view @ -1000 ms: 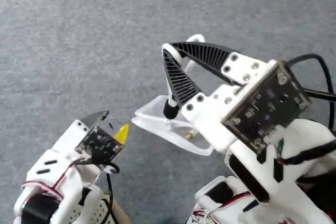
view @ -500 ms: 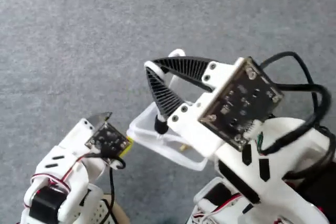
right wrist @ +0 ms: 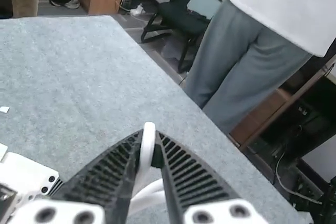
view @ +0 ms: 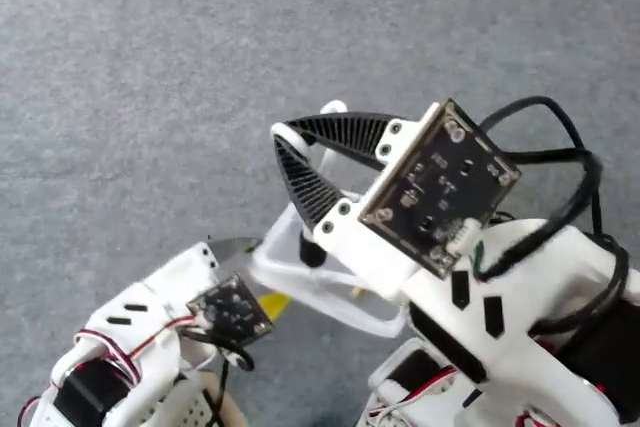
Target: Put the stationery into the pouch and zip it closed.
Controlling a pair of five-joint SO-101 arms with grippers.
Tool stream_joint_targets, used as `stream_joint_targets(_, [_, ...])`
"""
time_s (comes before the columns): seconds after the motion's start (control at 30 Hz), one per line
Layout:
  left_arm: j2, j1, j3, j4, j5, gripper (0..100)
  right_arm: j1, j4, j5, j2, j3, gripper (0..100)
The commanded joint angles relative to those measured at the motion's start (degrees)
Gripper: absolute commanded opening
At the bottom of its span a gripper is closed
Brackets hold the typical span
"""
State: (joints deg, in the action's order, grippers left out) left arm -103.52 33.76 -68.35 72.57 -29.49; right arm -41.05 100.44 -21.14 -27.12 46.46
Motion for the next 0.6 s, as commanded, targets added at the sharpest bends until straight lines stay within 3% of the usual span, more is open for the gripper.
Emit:
stream_joint_targets(0.0, [-0.3, 3.6, 0.4, -0.4, -0.1, 22, -0.8, 0.3, 0.8, -0.5, -0.6, 1.1])
stream_joint_targets(0.57, [-0.3, 5.1, -5.8, -6.6, -2.7, 22, -0.9, 0.3, 0.8, -0.6, -0.6, 1.1])
